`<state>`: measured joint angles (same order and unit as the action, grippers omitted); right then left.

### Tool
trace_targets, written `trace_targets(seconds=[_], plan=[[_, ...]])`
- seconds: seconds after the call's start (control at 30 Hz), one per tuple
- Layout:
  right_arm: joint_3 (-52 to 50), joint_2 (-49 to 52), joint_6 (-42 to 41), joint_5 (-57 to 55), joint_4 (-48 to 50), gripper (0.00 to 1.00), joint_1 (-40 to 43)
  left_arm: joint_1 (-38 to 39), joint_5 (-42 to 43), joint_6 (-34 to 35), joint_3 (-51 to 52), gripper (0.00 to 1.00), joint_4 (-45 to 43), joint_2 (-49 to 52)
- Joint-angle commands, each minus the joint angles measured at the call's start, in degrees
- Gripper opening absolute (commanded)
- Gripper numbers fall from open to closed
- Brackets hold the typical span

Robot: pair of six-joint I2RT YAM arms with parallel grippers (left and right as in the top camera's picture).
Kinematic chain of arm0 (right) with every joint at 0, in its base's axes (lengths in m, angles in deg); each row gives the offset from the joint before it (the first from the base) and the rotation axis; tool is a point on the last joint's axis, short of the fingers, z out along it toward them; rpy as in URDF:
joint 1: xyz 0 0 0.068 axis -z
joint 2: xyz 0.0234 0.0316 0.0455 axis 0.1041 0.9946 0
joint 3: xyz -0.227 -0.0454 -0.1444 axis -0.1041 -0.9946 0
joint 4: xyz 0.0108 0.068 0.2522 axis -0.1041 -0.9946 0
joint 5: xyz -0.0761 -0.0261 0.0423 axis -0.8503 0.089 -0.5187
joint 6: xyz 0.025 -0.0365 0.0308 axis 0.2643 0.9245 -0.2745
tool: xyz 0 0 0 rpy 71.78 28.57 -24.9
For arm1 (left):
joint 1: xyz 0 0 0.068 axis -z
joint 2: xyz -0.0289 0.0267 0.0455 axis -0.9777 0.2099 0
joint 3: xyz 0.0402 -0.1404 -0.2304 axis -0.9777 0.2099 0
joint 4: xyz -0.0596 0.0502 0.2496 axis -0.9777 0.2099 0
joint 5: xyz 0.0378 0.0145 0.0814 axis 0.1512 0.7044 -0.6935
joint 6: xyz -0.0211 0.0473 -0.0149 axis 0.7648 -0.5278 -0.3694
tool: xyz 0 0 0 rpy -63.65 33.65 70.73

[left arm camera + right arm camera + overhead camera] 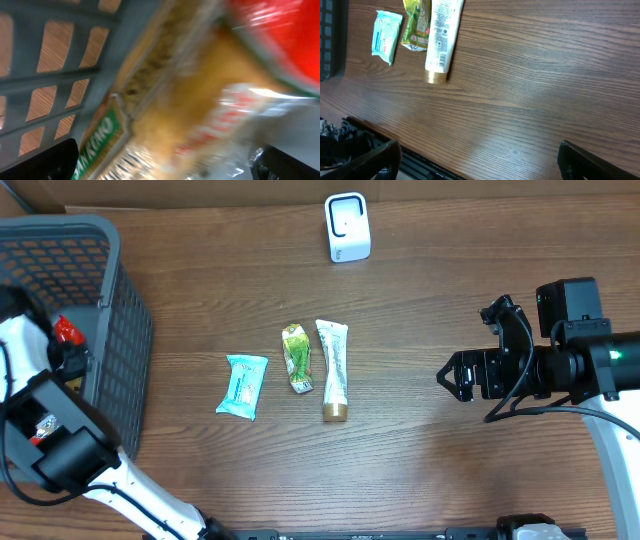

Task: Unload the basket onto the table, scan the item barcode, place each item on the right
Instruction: 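Reach into the basket and grasp the Quick Cook pasta bag with left gripper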

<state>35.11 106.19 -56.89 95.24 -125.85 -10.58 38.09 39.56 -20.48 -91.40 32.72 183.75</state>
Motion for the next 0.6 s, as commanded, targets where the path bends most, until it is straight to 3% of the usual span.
trace_targets(seconds=[0.0,0.07,0.17,0.23,0.27,0.37,0.57], plan=[[-0.44,0.79,0.22,0.09,0.37,1.00,-0.22,-3.98,5.27,-1.46,0.15,1.00,0.31,1.90],[-0.44,1.16,0.22,0.09,0.37,1.00,-0.22,-5.35,7.78,-1.46,0.17,0.98,0.70,2.29],[-0.44,1.86,0.22,0.09,0.50,1.00,-0.22,-6.84,11.96,-1.46,0.76,0.81,0.74,2.40],[-0.44,2.43,0.22,0.09,0.79,1.00,-0.22,-7.39,13.94,-1.46,0.85,0.60,0.85,2.40],[-0.44,2.84,0.22,0.09,0.83,1.00,-0.22,-7.50,15.32,-1.44,0.85,0.36,0.98,2.40],[-0.44,3.45,0.22,0.11,0.72,1.00,-0.22,-7.32,17.46,-1.42,0.85,0.04,1.33,2.40],[-0.44,3.56,0.24,0.09,0.63,1.00,-0.22,-5.27,18.97,-1.20,-0.50,0.04,3.58,1.33]])
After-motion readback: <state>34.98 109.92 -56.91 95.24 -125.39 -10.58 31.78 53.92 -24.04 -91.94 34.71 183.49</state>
